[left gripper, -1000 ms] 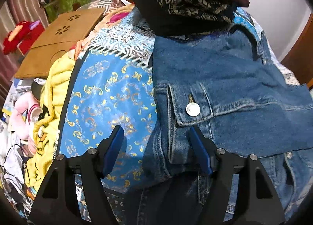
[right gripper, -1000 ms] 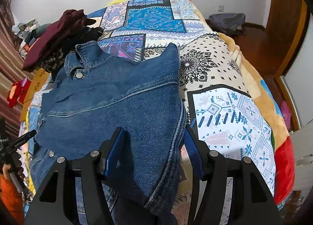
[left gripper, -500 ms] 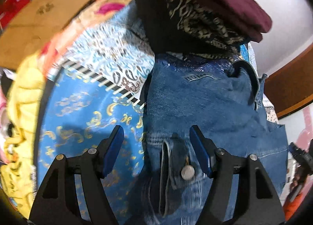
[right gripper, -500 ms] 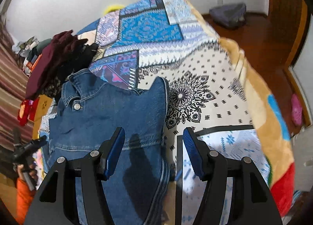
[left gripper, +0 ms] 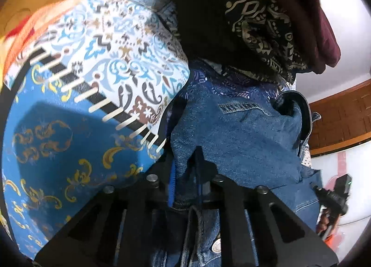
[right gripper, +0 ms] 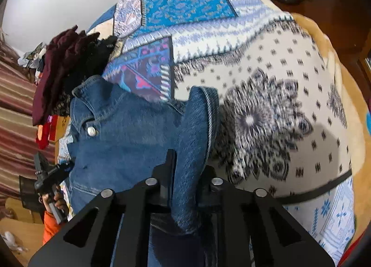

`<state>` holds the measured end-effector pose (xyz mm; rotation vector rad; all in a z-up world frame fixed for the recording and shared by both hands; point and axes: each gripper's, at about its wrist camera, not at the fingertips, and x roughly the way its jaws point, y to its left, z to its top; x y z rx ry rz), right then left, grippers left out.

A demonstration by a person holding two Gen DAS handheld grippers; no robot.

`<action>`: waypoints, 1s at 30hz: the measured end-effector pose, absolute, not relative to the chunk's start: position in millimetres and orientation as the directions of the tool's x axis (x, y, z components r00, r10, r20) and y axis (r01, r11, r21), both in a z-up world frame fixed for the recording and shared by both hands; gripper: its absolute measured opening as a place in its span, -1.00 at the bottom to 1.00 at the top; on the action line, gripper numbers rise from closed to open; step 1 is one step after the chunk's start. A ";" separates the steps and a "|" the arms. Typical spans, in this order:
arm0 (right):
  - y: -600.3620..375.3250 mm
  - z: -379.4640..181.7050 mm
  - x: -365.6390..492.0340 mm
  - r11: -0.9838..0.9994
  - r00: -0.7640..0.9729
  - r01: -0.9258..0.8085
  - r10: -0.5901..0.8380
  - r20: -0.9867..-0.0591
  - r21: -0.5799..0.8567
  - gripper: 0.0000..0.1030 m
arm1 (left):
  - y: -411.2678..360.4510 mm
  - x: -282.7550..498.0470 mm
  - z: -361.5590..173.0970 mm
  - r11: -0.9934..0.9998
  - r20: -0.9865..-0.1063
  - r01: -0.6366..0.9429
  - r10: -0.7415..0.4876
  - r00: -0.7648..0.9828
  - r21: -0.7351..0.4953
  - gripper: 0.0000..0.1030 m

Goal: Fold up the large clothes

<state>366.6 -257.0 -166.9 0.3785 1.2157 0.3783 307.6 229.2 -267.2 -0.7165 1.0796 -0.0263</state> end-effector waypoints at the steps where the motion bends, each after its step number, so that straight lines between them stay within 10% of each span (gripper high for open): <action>1: -256.0 -163.3 368.7 0.879 0.309 -0.085 0.471 -0.826 0.470 -0.82 | 225.7 308.4 -263.2 0.795 -0.802 -0.308 -0.336 0.493 -0.522 -0.82; 11: -215.0 -81.2 387.4 0.908 0.476 -0.259 0.417 -0.774 0.330 -0.85 | 213.8 320.1 -183.0 0.875 -0.777 -0.229 -0.225 0.588 -0.427 -0.88; 30: -232.9 -153.7 402.5 0.966 0.379 -0.141 0.257 -0.889 0.219 -0.72 | 211.1 318.3 -232.5 0.922 -0.871 -0.307 -0.059 0.488 -0.235 -0.79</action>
